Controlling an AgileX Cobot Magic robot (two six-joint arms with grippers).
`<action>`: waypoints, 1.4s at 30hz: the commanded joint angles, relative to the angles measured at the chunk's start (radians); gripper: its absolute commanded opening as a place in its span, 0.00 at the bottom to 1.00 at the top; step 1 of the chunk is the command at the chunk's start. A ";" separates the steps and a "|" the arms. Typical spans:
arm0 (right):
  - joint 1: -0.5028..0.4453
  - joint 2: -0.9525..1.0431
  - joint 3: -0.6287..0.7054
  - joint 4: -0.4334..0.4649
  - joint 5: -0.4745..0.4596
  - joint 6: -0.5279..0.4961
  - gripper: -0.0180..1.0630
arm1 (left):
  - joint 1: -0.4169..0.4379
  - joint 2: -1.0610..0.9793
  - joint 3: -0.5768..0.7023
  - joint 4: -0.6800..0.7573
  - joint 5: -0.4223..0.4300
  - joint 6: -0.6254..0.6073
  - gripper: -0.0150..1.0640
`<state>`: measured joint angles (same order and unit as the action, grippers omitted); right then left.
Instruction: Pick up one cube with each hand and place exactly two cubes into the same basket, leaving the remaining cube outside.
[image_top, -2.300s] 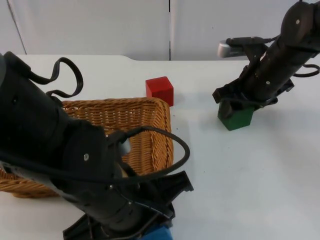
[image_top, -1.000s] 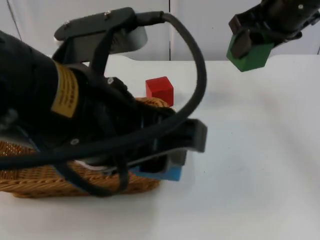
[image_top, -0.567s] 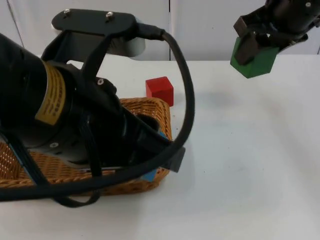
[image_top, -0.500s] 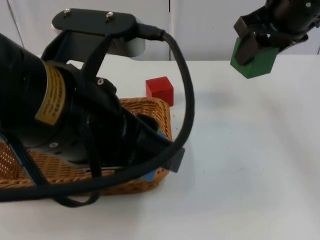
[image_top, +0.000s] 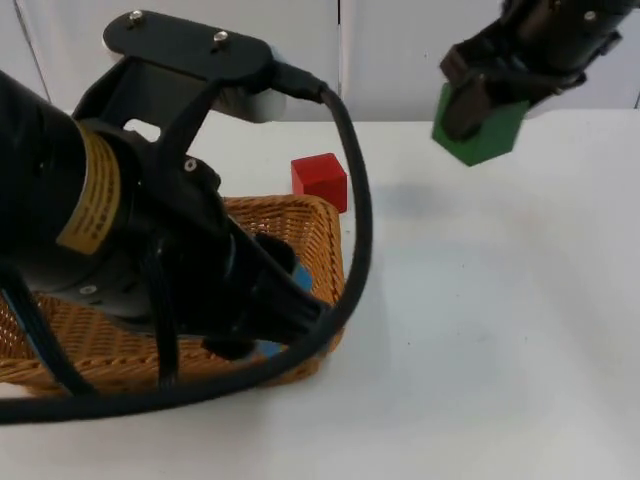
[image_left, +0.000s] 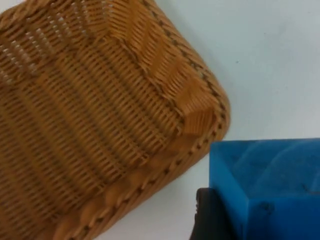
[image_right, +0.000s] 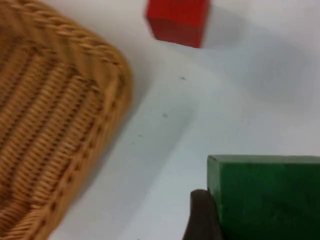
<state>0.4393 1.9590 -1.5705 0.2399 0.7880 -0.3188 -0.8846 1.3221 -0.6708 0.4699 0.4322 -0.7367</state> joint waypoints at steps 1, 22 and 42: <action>0.039 -0.018 -0.004 0.001 -0.030 -0.020 0.02 | 0.032 -0.008 -0.003 0.008 0.001 0.001 0.01; 0.271 -0.018 -0.004 0.003 -0.143 -0.083 0.02 | 0.503 -0.015 -0.003 -0.040 -0.020 0.198 0.01; 0.306 0.003 -0.004 0.060 -0.249 -0.085 0.02 | 0.538 -0.004 -0.002 -0.032 -0.132 0.261 0.01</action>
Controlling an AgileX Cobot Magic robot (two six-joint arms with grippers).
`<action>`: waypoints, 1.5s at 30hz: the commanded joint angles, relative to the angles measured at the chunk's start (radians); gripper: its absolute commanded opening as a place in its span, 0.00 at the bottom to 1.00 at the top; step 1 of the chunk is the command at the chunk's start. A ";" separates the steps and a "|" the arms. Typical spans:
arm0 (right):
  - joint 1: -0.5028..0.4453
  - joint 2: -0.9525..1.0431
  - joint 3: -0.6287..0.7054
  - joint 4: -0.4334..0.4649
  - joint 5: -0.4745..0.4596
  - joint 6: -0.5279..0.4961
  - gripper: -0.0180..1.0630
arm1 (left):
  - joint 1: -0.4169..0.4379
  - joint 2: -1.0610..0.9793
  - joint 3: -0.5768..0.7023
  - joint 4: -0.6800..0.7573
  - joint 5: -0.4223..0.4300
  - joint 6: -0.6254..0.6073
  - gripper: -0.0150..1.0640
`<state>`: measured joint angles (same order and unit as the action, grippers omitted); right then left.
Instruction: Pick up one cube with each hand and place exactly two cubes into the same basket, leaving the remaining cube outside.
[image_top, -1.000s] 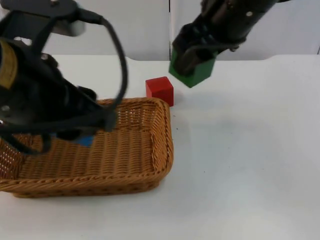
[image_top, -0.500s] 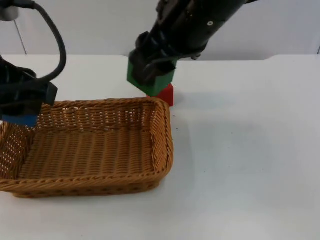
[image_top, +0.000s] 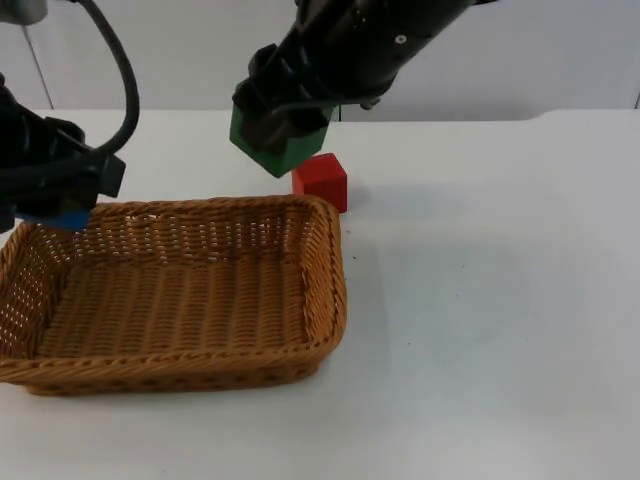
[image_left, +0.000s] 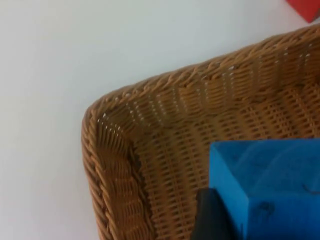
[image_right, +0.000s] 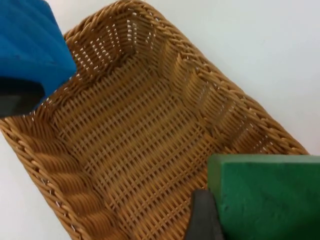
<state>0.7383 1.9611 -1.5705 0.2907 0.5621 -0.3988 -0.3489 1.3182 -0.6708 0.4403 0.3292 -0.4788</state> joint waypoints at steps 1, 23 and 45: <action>0.007 0.001 -0.004 0.010 -0.023 -0.005 0.02 | 0.002 0.000 -0.002 -0.002 -0.029 0.003 0.01; 0.007 0.189 -0.004 0.056 -0.108 -0.009 0.02 | 0.093 0.304 -0.002 0.058 -0.215 0.003 0.01; 0.042 0.309 -0.004 0.053 -0.201 -0.013 0.02 | 0.129 0.489 -0.002 0.072 -0.367 0.003 0.01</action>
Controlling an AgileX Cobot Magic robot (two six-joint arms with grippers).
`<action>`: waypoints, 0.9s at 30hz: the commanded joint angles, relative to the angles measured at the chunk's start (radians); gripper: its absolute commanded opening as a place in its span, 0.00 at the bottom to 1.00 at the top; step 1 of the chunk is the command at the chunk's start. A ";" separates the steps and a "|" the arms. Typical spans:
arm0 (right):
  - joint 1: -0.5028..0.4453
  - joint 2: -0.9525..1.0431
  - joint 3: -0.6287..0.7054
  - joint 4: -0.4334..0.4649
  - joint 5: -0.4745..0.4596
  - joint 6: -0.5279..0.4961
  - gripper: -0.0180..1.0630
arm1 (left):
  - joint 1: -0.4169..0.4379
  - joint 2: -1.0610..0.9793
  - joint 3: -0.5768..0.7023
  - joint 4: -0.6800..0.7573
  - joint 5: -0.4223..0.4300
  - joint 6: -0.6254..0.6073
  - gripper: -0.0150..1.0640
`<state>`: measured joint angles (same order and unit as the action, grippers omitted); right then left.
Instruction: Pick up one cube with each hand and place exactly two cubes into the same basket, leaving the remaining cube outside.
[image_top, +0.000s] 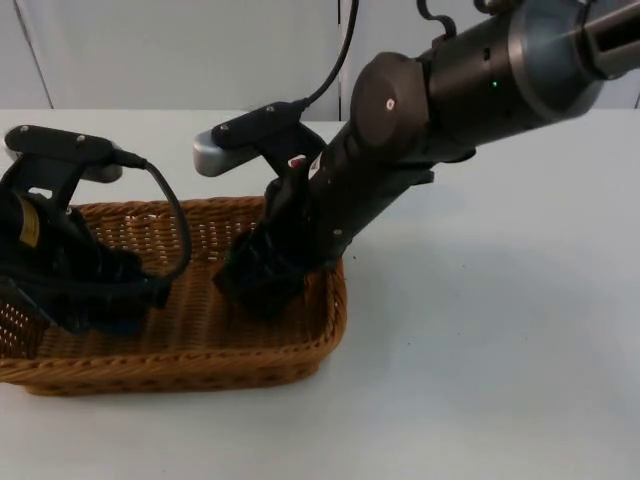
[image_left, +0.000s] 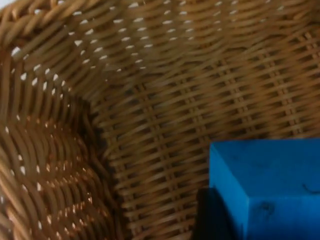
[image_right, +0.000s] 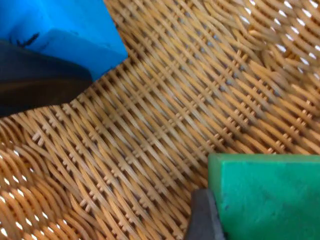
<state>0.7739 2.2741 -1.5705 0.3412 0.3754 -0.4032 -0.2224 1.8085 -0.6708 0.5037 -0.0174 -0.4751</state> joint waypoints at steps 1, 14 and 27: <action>0.006 -0.004 -0.004 0.002 -0.010 -0.008 0.04 | 0.003 0.000 -0.002 0.008 -0.018 0.000 0.01; 0.006 -0.004 -0.004 0.002 -0.001 -0.008 0.57 | 0.003 0.000 -0.002 -0.019 -0.015 0.000 0.53; 0.006 -0.154 -0.004 -0.002 0.000 -0.008 0.58 | 0.003 -0.124 -0.002 -0.025 0.017 0.000 0.75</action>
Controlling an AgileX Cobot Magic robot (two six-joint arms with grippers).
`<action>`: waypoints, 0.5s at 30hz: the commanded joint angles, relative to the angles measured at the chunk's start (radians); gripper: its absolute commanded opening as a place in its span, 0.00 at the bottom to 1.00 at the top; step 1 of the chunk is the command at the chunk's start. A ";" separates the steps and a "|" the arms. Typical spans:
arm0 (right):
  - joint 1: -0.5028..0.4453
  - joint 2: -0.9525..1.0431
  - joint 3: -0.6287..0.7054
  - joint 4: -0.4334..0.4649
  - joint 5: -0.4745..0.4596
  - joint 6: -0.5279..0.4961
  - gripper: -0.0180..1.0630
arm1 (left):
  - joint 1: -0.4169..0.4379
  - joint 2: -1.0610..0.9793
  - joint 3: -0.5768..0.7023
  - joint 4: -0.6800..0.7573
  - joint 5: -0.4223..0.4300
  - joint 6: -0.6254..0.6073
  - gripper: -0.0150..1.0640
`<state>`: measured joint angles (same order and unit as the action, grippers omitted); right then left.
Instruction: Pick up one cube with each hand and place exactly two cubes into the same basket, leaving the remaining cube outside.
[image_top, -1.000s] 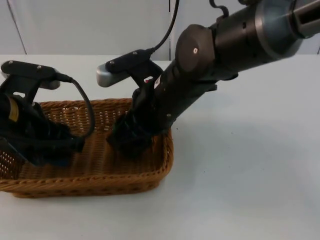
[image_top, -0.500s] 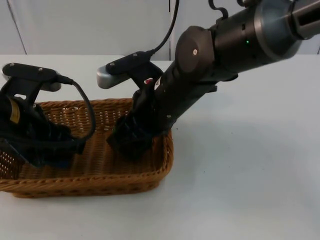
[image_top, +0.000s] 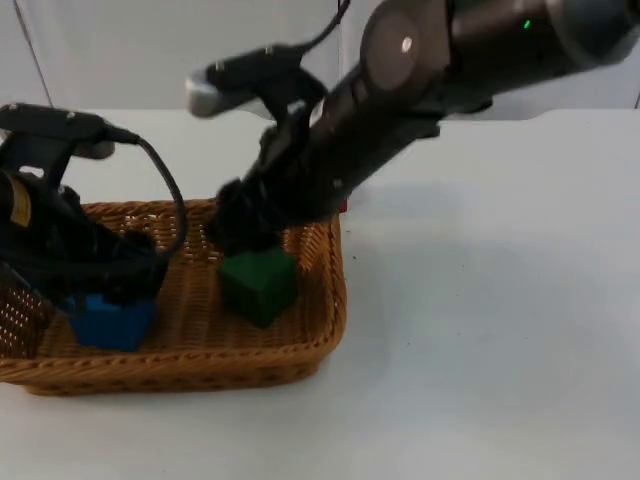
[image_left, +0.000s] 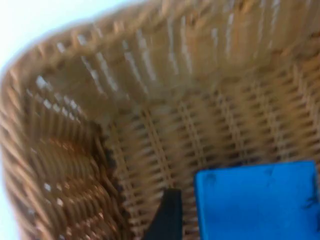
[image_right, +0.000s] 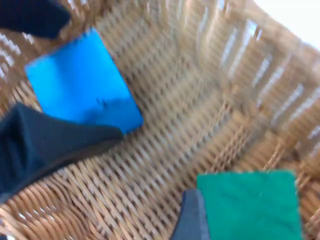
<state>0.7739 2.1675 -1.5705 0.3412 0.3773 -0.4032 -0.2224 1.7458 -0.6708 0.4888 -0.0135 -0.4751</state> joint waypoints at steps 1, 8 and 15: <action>0.006 -0.047 -0.004 -0.002 -0.002 -0.008 0.58 | 0.003 -0.061 -0.002 -0.010 0.014 0.000 0.75; 0.006 -0.210 -0.004 -0.006 0.010 -0.008 0.58 | 0.003 -0.264 -0.002 -0.015 0.089 0.000 0.75; 0.006 -0.368 -0.004 -0.026 0.069 -0.008 0.58 | 0.003 -0.506 -0.002 -0.017 0.176 0.000 0.75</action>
<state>0.7739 1.8317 -1.5705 0.3257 0.4244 -0.4048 -0.2224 1.2788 -0.6708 0.4865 0.1377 -0.4751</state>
